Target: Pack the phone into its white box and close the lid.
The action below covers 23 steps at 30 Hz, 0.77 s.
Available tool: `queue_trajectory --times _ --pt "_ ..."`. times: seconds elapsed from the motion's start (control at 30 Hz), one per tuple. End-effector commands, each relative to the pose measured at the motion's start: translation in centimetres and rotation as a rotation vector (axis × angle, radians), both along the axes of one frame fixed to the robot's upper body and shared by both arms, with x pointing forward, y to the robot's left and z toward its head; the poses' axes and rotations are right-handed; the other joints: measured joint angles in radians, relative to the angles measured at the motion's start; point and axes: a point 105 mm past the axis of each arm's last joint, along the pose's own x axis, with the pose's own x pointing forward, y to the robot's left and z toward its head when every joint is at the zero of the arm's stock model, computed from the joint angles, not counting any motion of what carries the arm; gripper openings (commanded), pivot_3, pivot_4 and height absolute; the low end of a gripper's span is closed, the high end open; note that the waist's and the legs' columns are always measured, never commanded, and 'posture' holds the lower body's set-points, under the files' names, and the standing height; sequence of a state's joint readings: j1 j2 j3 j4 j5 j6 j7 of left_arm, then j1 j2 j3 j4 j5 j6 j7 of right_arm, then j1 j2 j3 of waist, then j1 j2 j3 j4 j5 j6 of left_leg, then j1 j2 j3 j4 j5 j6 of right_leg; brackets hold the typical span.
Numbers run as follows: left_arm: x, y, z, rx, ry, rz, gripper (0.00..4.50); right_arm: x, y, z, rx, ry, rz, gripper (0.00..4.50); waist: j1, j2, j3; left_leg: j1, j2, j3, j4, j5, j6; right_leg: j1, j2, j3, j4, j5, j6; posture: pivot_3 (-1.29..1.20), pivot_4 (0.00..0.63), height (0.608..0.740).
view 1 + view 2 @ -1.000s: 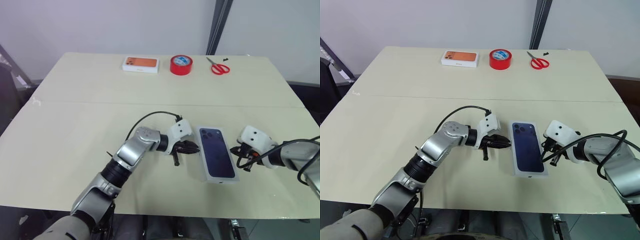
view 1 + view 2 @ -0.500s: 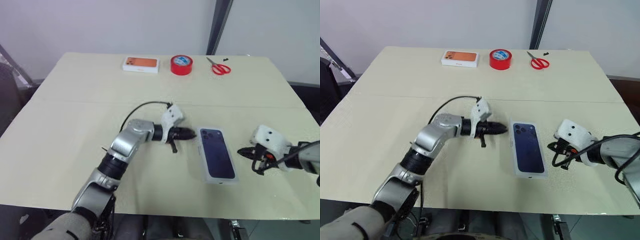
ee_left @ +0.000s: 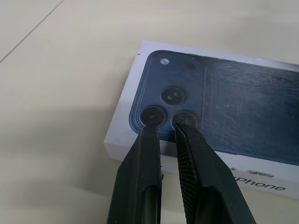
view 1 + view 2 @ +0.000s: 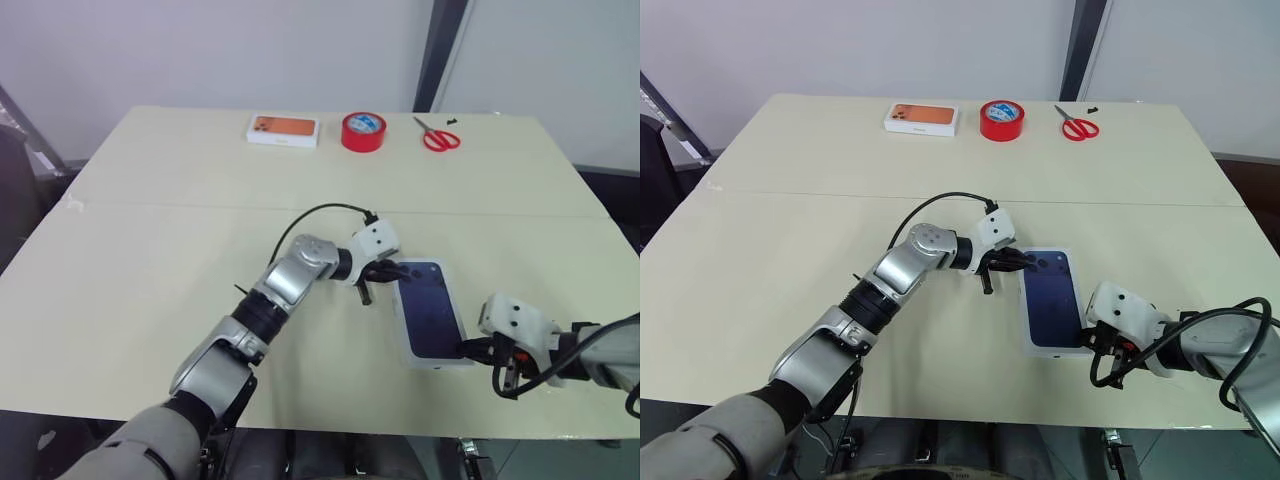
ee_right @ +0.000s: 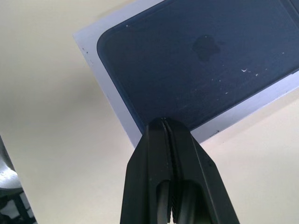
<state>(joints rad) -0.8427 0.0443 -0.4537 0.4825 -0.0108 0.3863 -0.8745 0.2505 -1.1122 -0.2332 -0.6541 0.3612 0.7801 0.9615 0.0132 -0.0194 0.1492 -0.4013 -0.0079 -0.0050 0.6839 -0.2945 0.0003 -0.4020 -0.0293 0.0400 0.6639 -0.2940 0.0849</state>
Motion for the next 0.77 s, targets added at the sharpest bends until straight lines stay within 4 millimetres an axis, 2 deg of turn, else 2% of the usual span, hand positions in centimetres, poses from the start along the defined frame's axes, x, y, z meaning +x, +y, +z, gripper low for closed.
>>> queue_trajectory --times 0.03,0.1,0.17,0.23,0.33,0.43,0.5,0.57,0.63,0.77 --pt "0.3 0.4 -0.1 -0.015 0.023 0.025 0.6 0.1 -0.3 0.0 -0.027 -0.02 0.001 0.05 0.0 0.0 0.0 0.001 0.0 0.0 0.0 0.0 0.0 0.001 0.0 0.0 0.0 0.0 0.0 0.0 0.15 0.733" --pt "1.0 1.1 1.8 -0.099 -0.009 0.064 0.6 1.6 -0.6 1.5 0.007 -0.107 -0.042 0.05 -0.003 0.0 0.001 0.003 0.0 0.0 -0.001 0.0 0.0 0.003 0.0 0.0 -0.001 0.0 0.0 0.0 0.15 0.733" --pt "1.6 2.8 3.7 -0.177 -0.052 0.116 0.6 3.5 -1.3 3.4 0.047 -0.219 -0.101 0.05 -0.012 -0.001 0.002 0.003 0.0 0.0 -0.001 0.0 0.0 0.002 0.0 0.0 0.0 0.0 0.0 0.0 0.15 0.733" --pt "2.0 5.2 5.0 -0.228 -0.088 0.191 0.6 5.4 -2.3 4.9 0.06 -0.353 -0.153 0.05 -0.022 0.001 0.003 0.003 0.001 0.0 -0.001 0.0 0.0 0.0 0.0 0.001 0.002 0.0 0.0 0.0 0.15 0.733" --pt "1.9 9.6 6.3 -0.274 -0.15 0.313 0.6 7.0 -3.8 5.8 0.082 -0.42 -0.217 0.05 -0.026 0.001 0.003 0.003 0.002 0.0 -0.002 0.0 -0.001 -0.001 0.0 0.001 0.003 0.0 0.0 0.0 0.15 0.733" --pt "1.3 13.3 6.7 -0.3 -0.16 0.435 0.6 8.2 -5.2 6.5 0.12 -0.464 -0.248 0.05 -0.023 0.002 0.003 0.002 0.002 0.001 -0.002 0.001 -0.001 -0.001 0.0 0.001 0.002 0.0 0.0 0.0 0.15 0.733" --pt "0.3 16.9 6.4 -0.298 -0.165 0.539 0.6 9.5 -6.7 6.8 0.171 -0.485 -0.323 0.05 -0.025 0.003 0.003 0.002 0.001 0.001 -0.002 0.001 -0.001 -0.001 -0.001 0.001 0.002 0.0 0.0 0.0 0.15 0.733" --pt "-0.6 19.3 6.2 -0.282 -0.176 0.615 0.6 10.2 -7.7 6.8 0.227 -0.487 -0.379 0.05 -0.025 0.003 0.003 0.002 0.001 0.001 -0.002 0.001 -0.001 -0.001 -0.002 0.001 0.002 0.0 0.0 0.0 0.15 0.733" --pt "-1.3 21.2 5.9 -0.267 -0.18 0.68 0.6 10.5 -7.9 6.8 0.287 -0.474 -0.398 0.05 -0.023 0.003 0.003 0.002 0.001 0.001 -0.002 0.001 -0.001 -0.001 -0.002 0.001 0.002 0.0 0.0 0.0 0.15 0.733" --pt "-2.5 24.0 5.3 -0.24 -0.196 0.778 0.6 10.7 -6.8 6.2 0.355 -0.42 -0.366 0.05 -0.021 0.004 0.003 0.001 0.001 0.001 -0.003 0.001 -0.002 -0.001 -0.003 0.0 0.001 0.0 0.0 0.0 0.15 0.733"
